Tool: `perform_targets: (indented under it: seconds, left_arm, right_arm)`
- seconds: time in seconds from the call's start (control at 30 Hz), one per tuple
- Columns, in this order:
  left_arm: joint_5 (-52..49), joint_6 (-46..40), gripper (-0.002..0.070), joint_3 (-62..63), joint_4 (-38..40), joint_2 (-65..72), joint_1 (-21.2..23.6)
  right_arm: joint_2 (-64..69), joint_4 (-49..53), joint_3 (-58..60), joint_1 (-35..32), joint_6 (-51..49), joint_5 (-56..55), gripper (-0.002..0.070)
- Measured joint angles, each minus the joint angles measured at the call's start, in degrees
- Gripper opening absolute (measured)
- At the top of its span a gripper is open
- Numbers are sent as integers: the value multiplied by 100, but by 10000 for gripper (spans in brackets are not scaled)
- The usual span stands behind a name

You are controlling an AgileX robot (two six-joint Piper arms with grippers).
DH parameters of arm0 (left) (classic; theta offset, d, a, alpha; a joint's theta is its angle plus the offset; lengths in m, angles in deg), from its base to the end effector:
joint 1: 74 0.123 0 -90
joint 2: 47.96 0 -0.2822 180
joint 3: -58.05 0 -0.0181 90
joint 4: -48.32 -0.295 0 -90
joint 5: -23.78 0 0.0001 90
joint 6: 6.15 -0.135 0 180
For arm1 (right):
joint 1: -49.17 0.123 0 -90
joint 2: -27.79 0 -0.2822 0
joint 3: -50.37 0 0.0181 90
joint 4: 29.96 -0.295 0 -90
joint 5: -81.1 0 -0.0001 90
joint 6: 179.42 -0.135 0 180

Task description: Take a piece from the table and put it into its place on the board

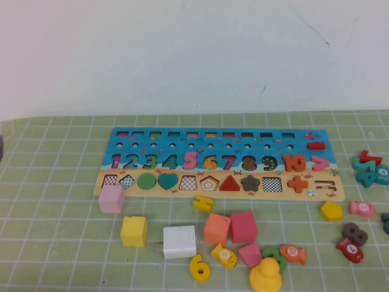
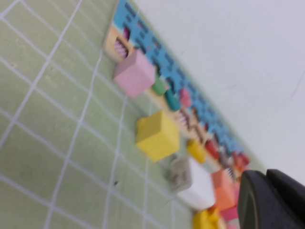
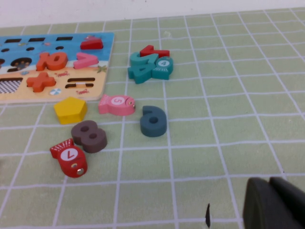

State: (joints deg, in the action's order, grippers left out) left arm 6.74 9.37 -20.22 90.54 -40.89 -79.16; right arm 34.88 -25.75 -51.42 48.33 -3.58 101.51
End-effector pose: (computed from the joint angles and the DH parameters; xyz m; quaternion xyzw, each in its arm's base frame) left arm 0.1405 -0.0394 0.1810 -0.2670 0.7057 -0.3982 0.5217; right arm 0.1423 -0.0056 0.1635 0.0151 0.7967 -0.0135 0.6041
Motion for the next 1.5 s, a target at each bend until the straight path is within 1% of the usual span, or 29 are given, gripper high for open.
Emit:
perform_targets:
  seconds: [0.3, 0.37, 0.43, 0.53, 0.63, 0.7, 0.8, 0.83, 0.97, 1.1, 1.17, 1.33, 1.4, 1.5]
  left_arm:
    - [568, 22, -2, 0, 871, 0, 0]
    - [608, -211, -2, 0, 1029, 0, 0]
    - [403, -745, -2, 140, 1054, 0, 0]
    - [-70, -2006, -2, 862, 941, 70, 0]
    - [-851, -3041, -2, 1715, 469, 586, 0]
    - [-1529, -3516, -2, 2289, 44, 1128, 0]
    - [-2407, -4143, -2, 2983, -324, 1954, -29]
    - [-2677, -4450, -2, 3384, -430, 2451, -146]
    - [-2885, -4867, -2, 3996, -798, 3490, -636]
    - [-3112, -4968, -2, 4477, -1419, 4483, -1196]
    - [-3164, -4971, -2, 4691, -1692, 5047, -1559]
    - [-3178, -4762, -2, 5175, -2067, 6462, -2550]
    - [-3178, -4474, -2, 5371, -2319, 6973, -2932]
    - [-3180, -3976, -2, 5695, -2946, 7653, -3470]
  right_arm:
    - [0, 0, 0, 0, 0, 0, -3]
    - [0, 0, 0, 0, 0, 0, -3]
    - [0, 0, 0, 0, 0, 0, -2]
    - [0, 0, 0, 0, 0, 0, -2]
    - [0, 0, 0, 0, 0, 0, -3]
    - [0, 0, 0, 0, 0, 0, -3]
    - [0, 0, 0, 0, 0, 0, -3]
    - [0, 0, 0, 0, 0, 0, -3]
    - [0, 0, 0, 0, 0, 0, -3]
    - [0, 0, 0, 0, 0, 0, -2]
    - [0, 0, 0, 0, 0, 0, -3]
    - [0, 0, 0, 0, 0, 0, -2]
    - [0, 0, 0, 0, 0, 0, -3]
    - [0, 0, 0, 0, 0, 0, -3]
